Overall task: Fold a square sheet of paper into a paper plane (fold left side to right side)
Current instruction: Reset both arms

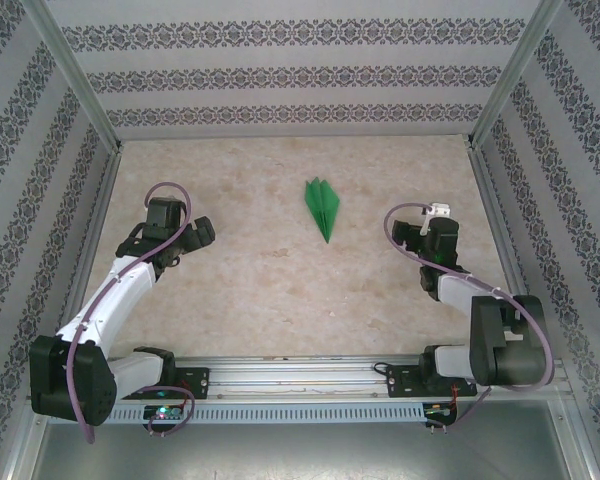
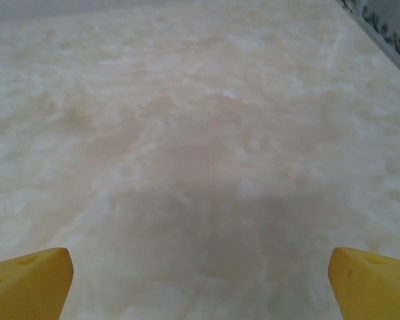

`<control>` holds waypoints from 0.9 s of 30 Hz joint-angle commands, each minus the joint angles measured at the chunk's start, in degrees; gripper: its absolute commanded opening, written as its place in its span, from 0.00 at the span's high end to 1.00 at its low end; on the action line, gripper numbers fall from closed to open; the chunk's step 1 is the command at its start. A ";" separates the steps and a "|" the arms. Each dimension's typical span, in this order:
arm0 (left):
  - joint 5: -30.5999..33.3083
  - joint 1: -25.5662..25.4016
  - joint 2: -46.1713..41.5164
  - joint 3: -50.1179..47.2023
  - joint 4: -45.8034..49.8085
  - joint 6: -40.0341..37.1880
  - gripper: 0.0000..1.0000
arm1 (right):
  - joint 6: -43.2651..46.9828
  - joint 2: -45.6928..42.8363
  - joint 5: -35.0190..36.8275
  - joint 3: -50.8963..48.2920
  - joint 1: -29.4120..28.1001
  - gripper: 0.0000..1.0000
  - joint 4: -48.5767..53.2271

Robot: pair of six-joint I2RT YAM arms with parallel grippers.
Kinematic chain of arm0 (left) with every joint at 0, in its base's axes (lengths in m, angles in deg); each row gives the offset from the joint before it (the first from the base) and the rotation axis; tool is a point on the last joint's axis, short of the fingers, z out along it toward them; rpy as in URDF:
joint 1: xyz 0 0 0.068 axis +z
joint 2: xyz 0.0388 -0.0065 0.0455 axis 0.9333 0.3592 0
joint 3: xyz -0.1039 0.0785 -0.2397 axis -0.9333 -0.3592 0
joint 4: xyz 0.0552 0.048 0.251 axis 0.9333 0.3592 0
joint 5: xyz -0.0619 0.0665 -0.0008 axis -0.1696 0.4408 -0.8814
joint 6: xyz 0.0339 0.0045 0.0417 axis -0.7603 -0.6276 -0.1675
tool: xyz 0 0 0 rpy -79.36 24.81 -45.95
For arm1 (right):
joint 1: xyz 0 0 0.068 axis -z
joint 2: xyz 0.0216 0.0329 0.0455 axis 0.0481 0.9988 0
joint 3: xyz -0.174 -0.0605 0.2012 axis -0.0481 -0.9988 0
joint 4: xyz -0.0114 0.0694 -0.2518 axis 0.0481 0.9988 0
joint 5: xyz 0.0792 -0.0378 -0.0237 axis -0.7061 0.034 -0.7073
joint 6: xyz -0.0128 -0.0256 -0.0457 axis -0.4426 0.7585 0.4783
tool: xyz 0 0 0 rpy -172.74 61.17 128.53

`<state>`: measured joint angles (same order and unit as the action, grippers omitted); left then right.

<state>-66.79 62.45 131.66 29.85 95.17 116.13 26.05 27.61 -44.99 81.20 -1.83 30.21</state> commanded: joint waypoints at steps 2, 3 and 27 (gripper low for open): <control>2.28 1.34 0.23 1.13 2.66 -1.68 0.00 | 3.27 4.92 -5.33 -0.77 0.39 0.02 -14.27; 2.62 1.40 0.25 1.23 2.90 -2.02 0.00 | 3.52 6.41 -6.23 -0.85 0.39 0.02 -15.95; 12.65 3.84 0.72 -16.28 -32.77 -26.02 0.00 | 4.17 9.60 -5.73 -1.60 -0.14 0.02 -19.93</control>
<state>-55.57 64.92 131.84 14.53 71.98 95.11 29.63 37.19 -50.49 79.76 -1.78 12.51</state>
